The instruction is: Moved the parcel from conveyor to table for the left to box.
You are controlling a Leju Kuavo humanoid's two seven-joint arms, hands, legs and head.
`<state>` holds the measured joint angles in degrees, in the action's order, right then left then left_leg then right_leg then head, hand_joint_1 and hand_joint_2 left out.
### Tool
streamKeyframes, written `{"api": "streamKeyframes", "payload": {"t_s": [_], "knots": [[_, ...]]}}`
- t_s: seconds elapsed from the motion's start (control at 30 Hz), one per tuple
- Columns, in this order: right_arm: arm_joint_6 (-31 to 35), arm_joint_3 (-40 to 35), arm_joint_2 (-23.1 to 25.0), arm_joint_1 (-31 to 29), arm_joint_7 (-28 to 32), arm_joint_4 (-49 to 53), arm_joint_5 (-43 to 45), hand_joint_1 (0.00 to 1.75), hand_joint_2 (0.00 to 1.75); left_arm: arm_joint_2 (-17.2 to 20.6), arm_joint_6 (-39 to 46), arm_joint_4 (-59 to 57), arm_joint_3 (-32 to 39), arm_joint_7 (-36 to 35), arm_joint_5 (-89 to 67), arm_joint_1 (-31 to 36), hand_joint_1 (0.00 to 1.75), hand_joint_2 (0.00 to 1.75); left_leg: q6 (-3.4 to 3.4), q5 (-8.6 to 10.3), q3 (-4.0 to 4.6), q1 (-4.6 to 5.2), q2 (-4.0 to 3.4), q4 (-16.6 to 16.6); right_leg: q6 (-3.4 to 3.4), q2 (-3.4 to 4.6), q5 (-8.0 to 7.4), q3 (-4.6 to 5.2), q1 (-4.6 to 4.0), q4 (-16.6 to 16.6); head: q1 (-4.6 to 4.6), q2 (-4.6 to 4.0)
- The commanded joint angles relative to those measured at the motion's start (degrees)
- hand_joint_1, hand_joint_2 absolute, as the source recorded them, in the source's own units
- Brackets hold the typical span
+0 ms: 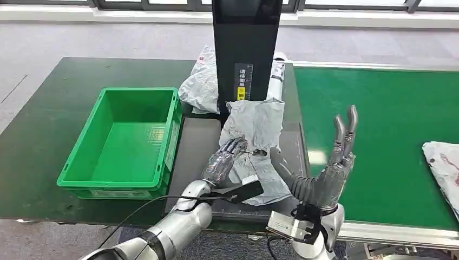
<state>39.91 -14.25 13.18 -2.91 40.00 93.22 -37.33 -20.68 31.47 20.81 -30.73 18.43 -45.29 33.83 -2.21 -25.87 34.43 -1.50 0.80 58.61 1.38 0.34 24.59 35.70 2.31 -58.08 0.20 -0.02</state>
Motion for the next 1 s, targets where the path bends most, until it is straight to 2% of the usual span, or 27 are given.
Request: {"api": "streamKeyframes", "payload": {"t_s": [0.03, 0.17, 0.2, 0.23, 0.27, 0.43, 0.5, 0.53, 1.0], "knots": [[0.09, 0.63, -1.57, -0.53, 0.0, -0.24, 0.14, 0.0, 1.75, 0.68, -0.41, -3.3, -2.55, -0.33, -0.09, 2.06, 0.0, 1.75, 0.14, -0.01, -0.13, -0.04, -0.05, -0.08, -0.18, -0.05, -0.01, -0.15, -0.09, 0.13, 0.0, 0.0], [0.09, 0.77, -1.69, -0.46, 0.0, -0.22, 0.44, 0.0, 1.75, 0.68, -1.75, -4.58, -5.1, -5.4, -4.42, 2.39, 0.0, 1.75, 0.17, -0.01, -0.17, -0.03, -0.06, -0.12, -0.22, -0.06, -0.01, -0.2, -0.1, 0.17, 0.0, 0.02], [0.09, 0.8, -1.7, -0.45, 0.0, -0.2, 0.46, 0.0, 1.75, 0.68, -2.1, -4.78, -5.3, -5.94, -4.95, 2.4, 0.24, 1.75, 0.11, -0.02, -0.09, -0.03, -0.03, -0.04, -0.14, -0.05, 0.0, -0.11, -0.07, 0.08, 0.0, 0.02], [0.09, 0.85, -1.75, -0.41, 0.0, -0.18, 0.52, 0.0, 1.75, 0.68, -2.5, -5.11, -5.59, -7.14, -6.26, 2.39, 1.59, 1.75, 0.15, -0.01, -0.14, -0.03, -0.05, -0.09, -0.19, -0.06, -0.01, -0.17, -0.09, 0.14, 0.0, 0.02], [0.09, 0.94, -1.77, -0.3, 0.0, -0.13, 0.59, 0.0, 1.75, 0.68, -2.44, -5.37, -5.82, -8.01, -7.38, 2.36, 1.75, 1.75, 0.16, -0.01, -0.16, -0.01, -0.05, -0.12, -0.19, -0.06, 0.0, -0.18, -0.07, 0.14, 0.02, 0.02], [0.09, 0.86, -1.97, -0.21, 0.0, -0.28, 0.9, 0.0, 1.75, 0.69, -2.53, -5.71, -6.43, -10.32, -9.93, 2.37, 1.75, 1.75, 0.2, 0.0, -0.22, -0.02, -0.06, -0.16, -0.23, -0.08, -0.02, -0.26, -0.1, 0.22, 0.0, 0.0], [0.09, 0.68, -2.15, -0.26, 0.0, -0.43, 1.21, 0.0, 1.75, 0.79, -2.39, -5.96, -6.68, -13.37, -13.0, 2.54, 1.75, 1.75, 0.12, -0.01, -0.12, -0.01, -0.05, -0.07, -0.15, -0.04, -0.01, -0.14, -0.06, 0.09, 0.02, 0.02], [0.09, -0.19, -2.81, -0.73, 0.0, -1.39, 2.11, 0.0, 1.75, 1.5, -2.87, -6.84, -9.3, -20.71, -18.13, 2.95, 1.75, 1.75, 0.16, 0.0, -0.19, -0.01, -0.09, -0.14, -0.21, -0.03, -0.02, -0.2, -0.07, 0.16, 0.0, 0.02], [0.09, -1.2, -3.21, -2.21, 0.0, -3.5, 2.5, 0.0, 1.75, 2.46, -2.6, -6.33, -4.56, -22.96, -26.06, 2.13, 1.75, 1.75, 0.19, -0.02, -0.31, -0.03, -0.27, -0.23, -0.25, 0.13, -0.07, -0.29, -0.1, 0.27, 0.02, 0.0]]}}
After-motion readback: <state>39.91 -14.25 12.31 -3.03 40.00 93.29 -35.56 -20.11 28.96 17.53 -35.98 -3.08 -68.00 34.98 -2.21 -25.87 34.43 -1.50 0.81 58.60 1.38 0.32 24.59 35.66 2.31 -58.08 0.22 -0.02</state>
